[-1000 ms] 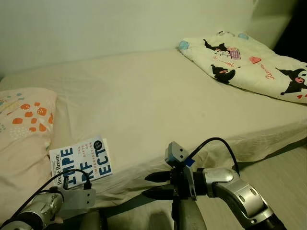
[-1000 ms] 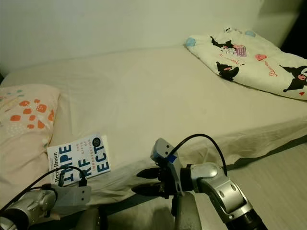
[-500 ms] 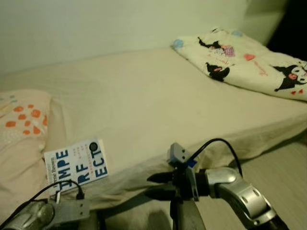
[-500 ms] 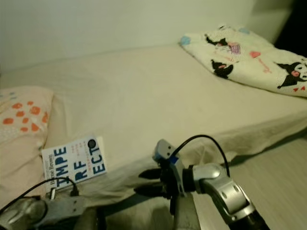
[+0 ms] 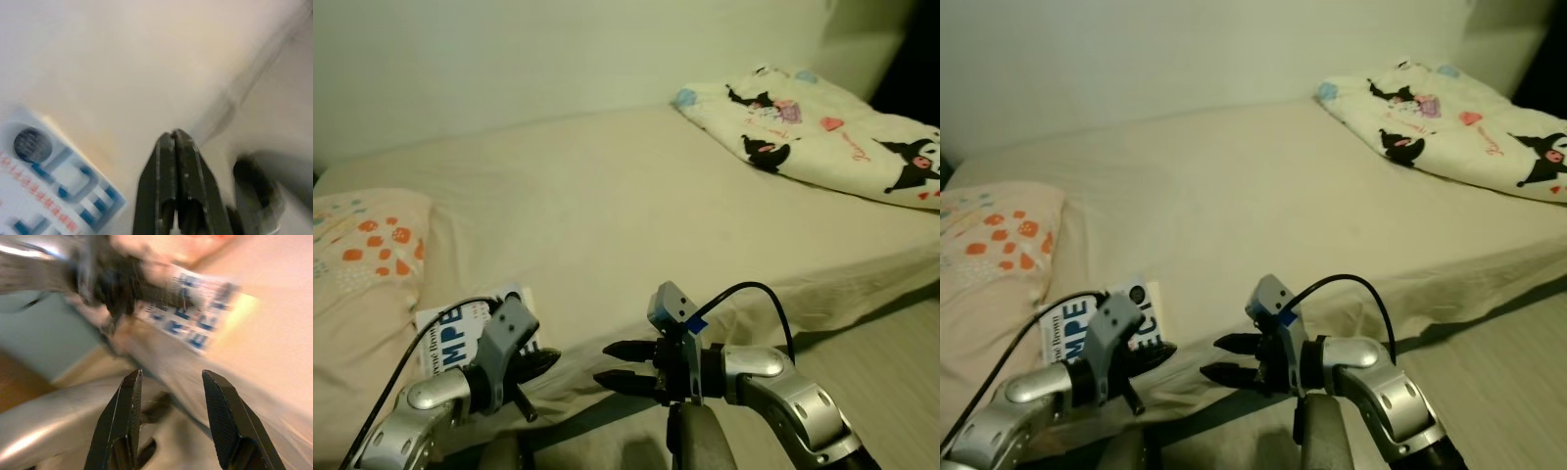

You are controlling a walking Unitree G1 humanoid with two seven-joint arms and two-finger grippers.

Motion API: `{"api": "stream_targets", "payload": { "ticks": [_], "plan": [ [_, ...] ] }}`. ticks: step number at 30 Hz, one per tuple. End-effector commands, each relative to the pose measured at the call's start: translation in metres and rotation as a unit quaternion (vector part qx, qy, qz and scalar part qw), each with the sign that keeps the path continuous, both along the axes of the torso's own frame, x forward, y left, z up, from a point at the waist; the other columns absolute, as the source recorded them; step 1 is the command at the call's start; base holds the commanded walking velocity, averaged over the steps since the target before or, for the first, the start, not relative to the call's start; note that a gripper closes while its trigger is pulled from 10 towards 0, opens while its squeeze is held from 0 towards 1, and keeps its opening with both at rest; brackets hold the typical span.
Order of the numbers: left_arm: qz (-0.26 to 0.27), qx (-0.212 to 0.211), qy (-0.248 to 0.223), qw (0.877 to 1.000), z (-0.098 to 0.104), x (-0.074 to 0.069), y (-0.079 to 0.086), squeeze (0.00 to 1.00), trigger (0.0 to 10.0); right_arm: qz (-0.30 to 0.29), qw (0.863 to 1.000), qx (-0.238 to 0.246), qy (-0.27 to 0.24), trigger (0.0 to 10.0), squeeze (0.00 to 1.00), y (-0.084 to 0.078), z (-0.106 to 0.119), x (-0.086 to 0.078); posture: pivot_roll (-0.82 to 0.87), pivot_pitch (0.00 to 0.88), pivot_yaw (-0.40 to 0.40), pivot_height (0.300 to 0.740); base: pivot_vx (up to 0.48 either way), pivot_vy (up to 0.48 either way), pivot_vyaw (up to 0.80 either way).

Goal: Clean up the room

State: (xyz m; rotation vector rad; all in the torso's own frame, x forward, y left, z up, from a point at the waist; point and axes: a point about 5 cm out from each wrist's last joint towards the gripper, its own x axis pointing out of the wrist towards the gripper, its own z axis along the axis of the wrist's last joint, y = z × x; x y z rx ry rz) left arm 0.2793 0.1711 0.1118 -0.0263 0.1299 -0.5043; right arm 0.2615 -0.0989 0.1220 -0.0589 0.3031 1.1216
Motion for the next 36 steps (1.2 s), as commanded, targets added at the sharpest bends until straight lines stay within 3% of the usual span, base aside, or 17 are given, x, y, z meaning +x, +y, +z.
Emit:
{"api": "stream_targets", "payload": {
  "ticks": [1,2,3,4,10,11,13,15,16,18,20,22,23,26,36],
  "plan": [
    [0.107,-0.023,0.019,0.994,-0.006,0.006,0.013,0.00,10.0,-0.057,0.998,-0.013,-0.025,10.0,0.00,-0.003,-0.006,0.005,-0.09,0.088,-0.015,0.572,0.000,0.000,0.00],
    [0.107,-0.023,0.019,0.994,-0.006,0.006,0.013,0.00,10.0,-0.057,0.998,-0.013,-0.025,10.0,0.00,-0.003,-0.006,0.005,-0.09,0.088,-0.015,0.572,0.000,0.000,0.00],
    [0.215,-0.019,0.016,0.976,-0.008,0.015,0.022,0.00,10.0,-0.154,0.986,-0.025,-0.057,10.0,0.00,-0.005,-0.012,0.014,-0.10,0.073,-0.005,0.572,0.000,0.000,0.00],
    [0.242,-0.016,0.014,0.970,-0.007,0.015,0.025,0.00,10.0,-0.194,0.978,-0.030,-0.070,10.0,0.00,-0.007,-0.013,0.018,-0.10,0.073,-0.005,0.572,0.000,0.000,0.00],
    [0.253,-0.024,0.008,0.967,-0.001,0.015,0.023,0.00,10.0,-0.281,0.955,-0.032,-0.087,10.0,0.00,-0.013,-0.015,0.024,-0.09,0.058,0.006,0.572,0.000,0.000,0.00],
    [0.259,-0.035,0.009,0.965,0.000,0.015,0.021,0.00,10.0,-0.309,0.946,-0.024,-0.093,10.0,0.00,-0.015,-0.014,0.026,-0.09,0.052,0.014,0.572,0.000,0.000,0.00],
    [0.259,-0.035,0.009,0.965,0.000,0.015,0.021,0.00,10.0,-0.309,0.946,-0.024,-0.093,10.0,0.00,-0.015,-0.014,0.026,-0.09,0.052,0.014,0.572,0.000,0.000,0.00],
    [0.272,-0.026,0.000,0.962,0.001,0.016,0.020,0.00,10.0,-0.368,0.921,-0.022,-0.126,10.0,0.00,-0.027,-0.010,0.031,-0.08,0.041,0.016,0.572,0.000,0.000,0.00],
    [0.272,-0.026,0.000,0.962,0.001,0.016,0.020,0.00,10.0,-0.368,0.921,-0.022,-0.126,10.0,0.00,-0.027,-0.010,0.031,-0.08,0.041,0.016,0.572,0.000,0.000,0.00],
    [0.265,-0.028,-0.011,0.964,-0.001,0.015,0.013,0.00,10.0,-0.404,0.902,-0.023,-0.149,10.0,0.00,-0.037,-0.007,0.036,-0.08,0.038,0.012,0.572,0.000,0.000,0.00],
    [0.251,0.001,-0.025,0.968,-0.002,0.015,0.008,0.00,10.0,-0.413,0.897,-0.025,-0.159,10.0,0.00,-0.039,-0.006,0.037,-0.09,0.033,0.011,0.572,0.000,0.000,0.00],
    [0.252,0.021,-0.023,0.967,-0.004,0.015,0.006,0.00,10.0,-0.415,0.898,-0.010,-0.144,10.0,0.00,-0.040,-0.007,0.037,-0.09,0.033,0.011,0.572,0.000,0.000,0.00],
    [0.254,0.030,-0.020,0.966,-0.005,0.015,0.005,0.00,10.0,-0.433,0.893,0.005,-0.125,10.0,0.00,-0.043,-0.008,0.037,-0.08,0.025,0.009,0.582,0.000,0.000,0.00],
    [0.256,0.032,-0.021,0.966,-0.005,0.015,0.004,0.00,10.0,-0.448,0.886,0.014,-0.116,10.0,0.00,-0.045,-0.010,0.037,-0.08,0.022,0.011,0.592,0.000,0.000,0.00],
    [0.252,0.032,-0.032,0.967,-0.002,0.016,0.003,0.00,10.0,-0.439,0.891,0.027,-0.116,10.0,0.00,-0.035,-0.012,0.037,-0.08,0.002,0.014,0.627,0.000,0.000,0.00]
  ]
}}
